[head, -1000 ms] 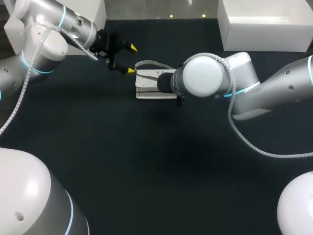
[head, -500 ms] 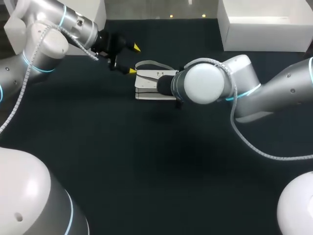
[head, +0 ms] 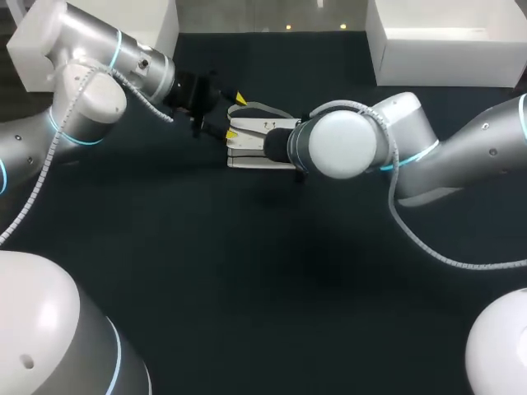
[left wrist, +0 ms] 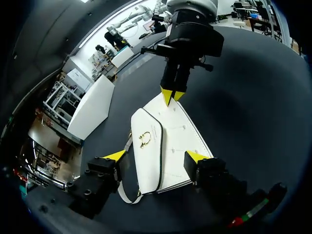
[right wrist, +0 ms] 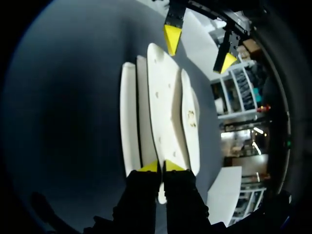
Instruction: Pick up the bag, open it, inspect its contents, close it, and place it on the opposite side
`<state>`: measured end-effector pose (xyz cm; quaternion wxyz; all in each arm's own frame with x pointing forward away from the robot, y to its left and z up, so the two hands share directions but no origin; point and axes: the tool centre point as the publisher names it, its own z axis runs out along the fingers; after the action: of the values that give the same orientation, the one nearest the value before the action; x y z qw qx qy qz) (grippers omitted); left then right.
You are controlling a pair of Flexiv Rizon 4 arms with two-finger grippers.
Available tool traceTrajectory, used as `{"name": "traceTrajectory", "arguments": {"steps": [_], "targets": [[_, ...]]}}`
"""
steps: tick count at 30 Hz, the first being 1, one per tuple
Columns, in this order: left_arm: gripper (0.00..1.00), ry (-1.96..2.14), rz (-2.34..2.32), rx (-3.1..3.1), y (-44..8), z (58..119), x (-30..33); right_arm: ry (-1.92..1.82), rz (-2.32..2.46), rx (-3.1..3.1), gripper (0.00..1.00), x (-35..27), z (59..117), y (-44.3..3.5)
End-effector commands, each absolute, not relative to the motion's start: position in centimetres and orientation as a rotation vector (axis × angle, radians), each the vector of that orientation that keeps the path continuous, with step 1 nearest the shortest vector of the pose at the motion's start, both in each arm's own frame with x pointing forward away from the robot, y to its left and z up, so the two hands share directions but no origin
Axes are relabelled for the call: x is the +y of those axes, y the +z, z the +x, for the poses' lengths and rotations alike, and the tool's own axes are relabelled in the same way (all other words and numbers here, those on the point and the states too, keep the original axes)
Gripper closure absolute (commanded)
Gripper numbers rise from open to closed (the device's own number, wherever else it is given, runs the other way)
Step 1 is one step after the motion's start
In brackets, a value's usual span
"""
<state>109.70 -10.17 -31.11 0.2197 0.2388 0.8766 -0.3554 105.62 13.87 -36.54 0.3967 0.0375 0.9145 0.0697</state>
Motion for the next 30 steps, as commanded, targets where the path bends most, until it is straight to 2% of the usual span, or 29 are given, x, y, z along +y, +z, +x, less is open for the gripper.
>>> {"name": "traceTrajectory", "arguments": {"steps": [1,12,24,30], "targets": [[0.30,-0.977,0.663,2.410,-32.0,109.8,-11.0,0.180,0.095,2.313,1.00,13.9,105.6,-36.7],[0.51,-0.926,0.720,2.405,-33.4,110.2,-12.3,0.180,0.095,2.313,1.00,13.9,105.6,-36.7],[0.60,-0.851,0.768,2.388,-34.4,110.7,-13.2,0.180,0.095,2.313,1.00,13.9,105.6,-36.7],[0.73,-0.822,0.761,2.370,-34.7,111.0,-13.4,0.180,0.095,2.313,1.00,13.9,105.6,-36.7]]}}
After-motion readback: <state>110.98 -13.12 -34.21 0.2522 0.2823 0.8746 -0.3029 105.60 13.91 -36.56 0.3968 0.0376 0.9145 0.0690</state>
